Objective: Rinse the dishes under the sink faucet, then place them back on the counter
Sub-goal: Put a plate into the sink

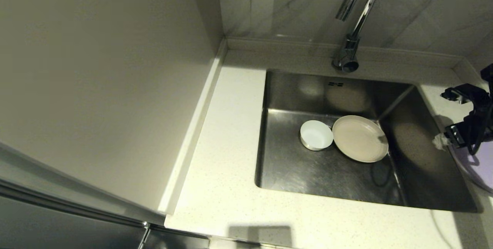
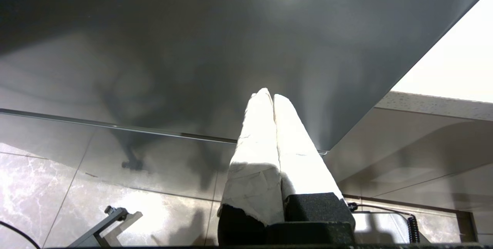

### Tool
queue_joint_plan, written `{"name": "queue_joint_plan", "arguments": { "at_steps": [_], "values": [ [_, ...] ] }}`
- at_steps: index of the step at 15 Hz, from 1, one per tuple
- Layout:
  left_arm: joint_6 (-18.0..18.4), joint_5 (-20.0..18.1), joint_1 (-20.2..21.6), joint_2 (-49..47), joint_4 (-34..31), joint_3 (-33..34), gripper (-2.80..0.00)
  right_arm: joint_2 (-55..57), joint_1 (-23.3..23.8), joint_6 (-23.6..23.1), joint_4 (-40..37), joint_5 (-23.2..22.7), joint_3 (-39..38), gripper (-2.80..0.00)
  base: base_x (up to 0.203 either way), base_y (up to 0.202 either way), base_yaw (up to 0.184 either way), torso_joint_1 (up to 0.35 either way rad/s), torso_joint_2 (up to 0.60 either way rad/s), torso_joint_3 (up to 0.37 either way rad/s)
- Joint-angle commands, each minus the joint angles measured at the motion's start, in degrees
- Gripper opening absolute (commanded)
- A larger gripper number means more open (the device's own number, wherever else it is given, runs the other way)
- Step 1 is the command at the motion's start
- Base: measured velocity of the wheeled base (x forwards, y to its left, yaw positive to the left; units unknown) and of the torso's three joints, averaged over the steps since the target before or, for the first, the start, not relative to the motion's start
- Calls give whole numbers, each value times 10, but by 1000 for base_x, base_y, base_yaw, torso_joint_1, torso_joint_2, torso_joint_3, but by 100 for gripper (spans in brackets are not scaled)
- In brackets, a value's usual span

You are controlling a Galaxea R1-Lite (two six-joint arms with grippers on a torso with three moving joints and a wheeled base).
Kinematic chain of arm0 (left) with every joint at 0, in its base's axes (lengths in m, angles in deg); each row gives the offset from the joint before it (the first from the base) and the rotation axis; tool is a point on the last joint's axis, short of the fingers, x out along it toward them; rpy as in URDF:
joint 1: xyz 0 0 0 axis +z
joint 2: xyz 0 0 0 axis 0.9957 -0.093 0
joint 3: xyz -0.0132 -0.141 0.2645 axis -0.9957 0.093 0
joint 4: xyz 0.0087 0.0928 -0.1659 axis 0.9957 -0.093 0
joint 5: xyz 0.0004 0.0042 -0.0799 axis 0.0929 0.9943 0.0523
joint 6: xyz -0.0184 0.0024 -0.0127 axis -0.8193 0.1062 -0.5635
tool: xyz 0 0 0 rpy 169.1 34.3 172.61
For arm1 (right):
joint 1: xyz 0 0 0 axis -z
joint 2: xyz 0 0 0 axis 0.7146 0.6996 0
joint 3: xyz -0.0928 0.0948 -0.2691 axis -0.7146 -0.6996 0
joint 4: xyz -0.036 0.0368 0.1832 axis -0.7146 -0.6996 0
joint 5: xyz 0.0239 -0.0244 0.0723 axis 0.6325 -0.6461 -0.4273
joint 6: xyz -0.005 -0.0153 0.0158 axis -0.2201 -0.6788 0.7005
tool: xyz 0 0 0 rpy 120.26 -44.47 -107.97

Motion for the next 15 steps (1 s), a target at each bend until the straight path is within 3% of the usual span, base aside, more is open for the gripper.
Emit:
{"name": "queue_joint_plan", "arguments": {
  "at_steps": [1,7,8,15],
  "values": [
    [0,0,0,1,0,0,-280,15,1,-1,4,1,2,0,0,0,0,0,0,0],
    [0,0,0,1,0,0,-280,23,1,-1,9,5,3,0,0,0,0,0,0,0],
    [0,0,0,1,0,0,-280,24,1,-1,16,5,0,-280,0,0,0,0,0,0],
    [0,0,0,1,0,0,-280,24,1,-1,45,5,-2,-280,0,0,0,0,0,0]
  ]
}}
